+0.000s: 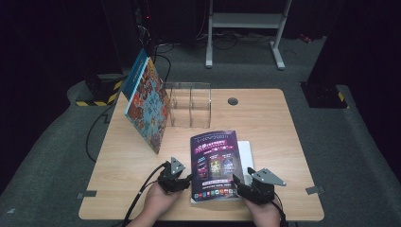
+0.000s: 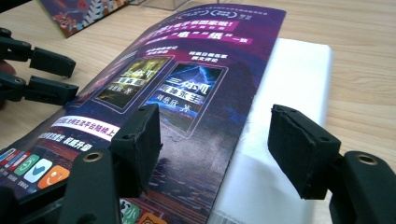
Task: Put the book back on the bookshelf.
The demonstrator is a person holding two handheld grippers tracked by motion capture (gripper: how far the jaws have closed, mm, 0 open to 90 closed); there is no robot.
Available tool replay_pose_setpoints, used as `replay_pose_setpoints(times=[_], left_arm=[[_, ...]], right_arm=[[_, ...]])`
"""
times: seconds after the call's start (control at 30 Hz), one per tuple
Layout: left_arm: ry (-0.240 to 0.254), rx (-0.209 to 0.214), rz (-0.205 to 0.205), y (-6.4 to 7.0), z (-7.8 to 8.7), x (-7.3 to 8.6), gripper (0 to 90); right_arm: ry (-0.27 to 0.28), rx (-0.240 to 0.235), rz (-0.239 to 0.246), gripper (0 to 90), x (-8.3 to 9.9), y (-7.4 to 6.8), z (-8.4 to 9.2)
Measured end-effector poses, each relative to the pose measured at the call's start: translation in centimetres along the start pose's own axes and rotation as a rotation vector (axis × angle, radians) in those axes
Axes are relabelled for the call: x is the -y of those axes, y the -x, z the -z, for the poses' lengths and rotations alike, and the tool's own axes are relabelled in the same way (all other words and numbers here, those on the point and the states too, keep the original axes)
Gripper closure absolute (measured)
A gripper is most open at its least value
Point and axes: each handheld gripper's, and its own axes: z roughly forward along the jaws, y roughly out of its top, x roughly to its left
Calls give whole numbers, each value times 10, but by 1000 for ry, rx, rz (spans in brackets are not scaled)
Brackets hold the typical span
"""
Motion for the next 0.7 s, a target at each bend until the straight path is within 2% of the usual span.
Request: replay_pose_setpoints(times=[0.1, 0.47, 0.6, 0.7], left_arm=[[-4, 16, 1, 2, -4, -4, 423], [-6, 18, -25, 13, -23, -24, 436], [7, 25, -19, 15, -26, -27, 455], [8, 37, 5, 14, -27, -28, 459]], right_arm=[[-4, -1, -11, 335, 0, 5, 0], [-30, 20, -23, 298, 1, 13, -2], [-33, 23, -40, 277, 1, 18, -2], [-35, 25, -51, 274, 1, 19, -3]])
